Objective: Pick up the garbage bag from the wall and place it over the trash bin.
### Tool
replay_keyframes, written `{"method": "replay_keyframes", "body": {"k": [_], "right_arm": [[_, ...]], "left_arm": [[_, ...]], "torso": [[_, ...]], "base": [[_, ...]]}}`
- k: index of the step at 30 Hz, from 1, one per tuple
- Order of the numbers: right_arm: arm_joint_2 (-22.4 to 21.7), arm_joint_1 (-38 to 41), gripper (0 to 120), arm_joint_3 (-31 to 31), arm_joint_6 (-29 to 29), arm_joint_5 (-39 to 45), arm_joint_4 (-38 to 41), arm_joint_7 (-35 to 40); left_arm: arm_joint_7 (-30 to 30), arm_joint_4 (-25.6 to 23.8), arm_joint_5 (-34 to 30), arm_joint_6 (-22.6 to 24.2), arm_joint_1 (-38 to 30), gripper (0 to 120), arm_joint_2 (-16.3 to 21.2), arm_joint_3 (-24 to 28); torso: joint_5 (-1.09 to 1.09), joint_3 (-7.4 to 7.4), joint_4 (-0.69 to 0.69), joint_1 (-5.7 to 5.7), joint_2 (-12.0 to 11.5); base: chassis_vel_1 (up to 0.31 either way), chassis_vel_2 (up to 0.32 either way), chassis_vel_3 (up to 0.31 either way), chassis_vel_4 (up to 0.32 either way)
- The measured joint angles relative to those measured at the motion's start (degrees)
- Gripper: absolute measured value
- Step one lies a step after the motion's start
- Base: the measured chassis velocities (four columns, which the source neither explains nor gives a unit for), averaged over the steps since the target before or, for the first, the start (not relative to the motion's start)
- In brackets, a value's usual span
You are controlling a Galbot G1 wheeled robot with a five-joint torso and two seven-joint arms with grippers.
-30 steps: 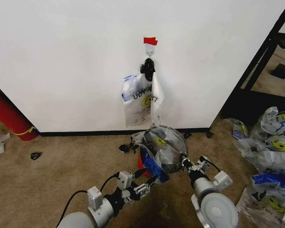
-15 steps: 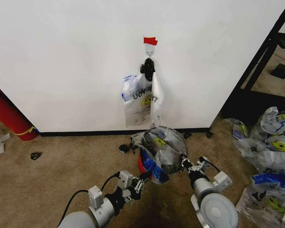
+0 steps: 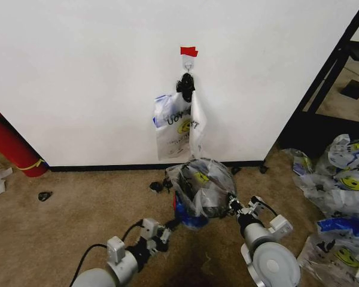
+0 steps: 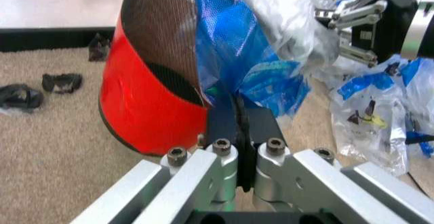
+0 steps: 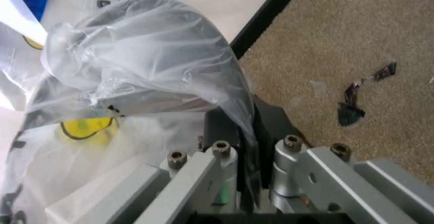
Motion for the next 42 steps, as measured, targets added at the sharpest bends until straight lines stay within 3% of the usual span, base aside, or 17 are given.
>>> {"method": "replay_keyframes", "body": {"k": [9,21,25,36,42], "right_arm": [[0.1,-0.5,1,-0.2,-0.9,0.7,2.2,0.7],[-0.2,-0.4,1,-1.5,-2.4,1.0,3.2,1.5],[-0.2,-0.4,1,-2.0,-2.6,1.3,3.7,1.5],[0.2,-0.5,1,-2.8,-2.9,1.3,4.5,1.7],[0.2,-0.2,1,-2.6,-2.9,1.3,3.5,1.6]], "left_arm": [[0.0,4.8,3.9,-0.5,-1.9,0,-1.0,3.2],[-0.2,10.2,4.5,-0.6,-3.8,0,-4.9,3.6],[-1.1,13.3,4.7,0.1,-5.5,0,-7.7,3.7],[-1.9,15.8,6.2,0.7,-7.2,0,-9.8,5.9],[-2.8,13.3,6.2,1.5,-5.8,1,-8.2,4.8]], "torso": [[0.0,0.01,0.0,0.0,0.0],[0.02,0.01,0.01,0.0,0.0],[-0.01,0.01,0.0,0.01,0.0],[0.01,0.01,0.0,0.01,0.0],[0.01,0.01,0.01,0.01,0.0]], "base": [[0.0,0.0,0.0,0.0],[0.0,0.0,0.0,0.0],[0.0,0.0,0.0,0.0],[0.0,0.0,0.0,0.0],[0.0,0.0,0.0,0.0]]}}
